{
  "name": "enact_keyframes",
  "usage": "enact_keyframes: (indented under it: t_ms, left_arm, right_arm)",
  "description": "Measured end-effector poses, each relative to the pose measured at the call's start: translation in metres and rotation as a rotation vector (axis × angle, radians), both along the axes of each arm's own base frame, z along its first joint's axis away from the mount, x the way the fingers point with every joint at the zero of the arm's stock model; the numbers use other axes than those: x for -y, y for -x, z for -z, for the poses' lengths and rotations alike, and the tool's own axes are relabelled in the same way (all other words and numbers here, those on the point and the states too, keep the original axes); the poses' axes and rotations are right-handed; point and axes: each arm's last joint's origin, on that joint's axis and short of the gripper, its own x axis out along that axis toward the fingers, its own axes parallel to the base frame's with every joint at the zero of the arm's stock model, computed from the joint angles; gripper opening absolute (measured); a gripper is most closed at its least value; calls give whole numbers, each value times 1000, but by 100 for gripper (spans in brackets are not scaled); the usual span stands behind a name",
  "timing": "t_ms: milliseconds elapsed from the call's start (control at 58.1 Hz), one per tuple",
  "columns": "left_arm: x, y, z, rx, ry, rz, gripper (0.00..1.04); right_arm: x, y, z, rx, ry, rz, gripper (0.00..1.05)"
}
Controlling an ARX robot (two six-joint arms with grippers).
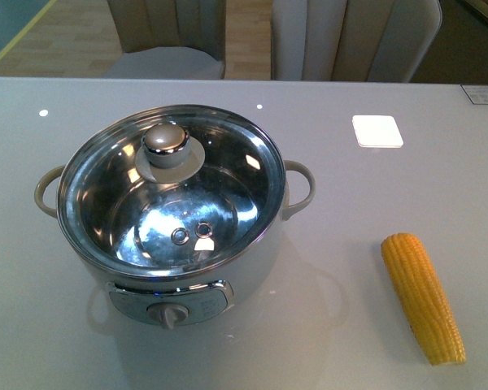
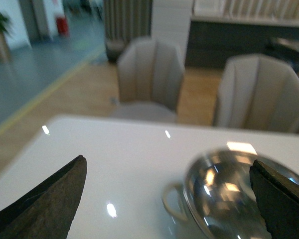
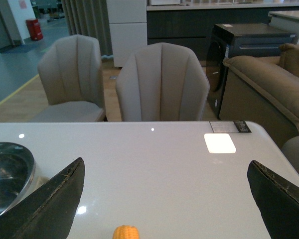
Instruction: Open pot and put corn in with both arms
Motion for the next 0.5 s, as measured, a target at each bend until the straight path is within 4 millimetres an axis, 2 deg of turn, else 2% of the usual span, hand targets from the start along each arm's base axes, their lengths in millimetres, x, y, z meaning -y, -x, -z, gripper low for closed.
enact_keyframes:
  t_ms: [103,327,431,499]
  left_arm:
    - [3,-14,-1,-82,20,18,98]
    - [19,-60,-18,-4,26,125,98]
    - [32,-90,-9,6,25,182,98]
    - [45,-115,4,5,6,217,98]
  right_arm:
    - [0,0,0,0,0,1,96]
    - [0,0,0,0,0,1,96]
    - [0,0,0,0,0,1,96]
    - [0,0,0,0,0,1,96]
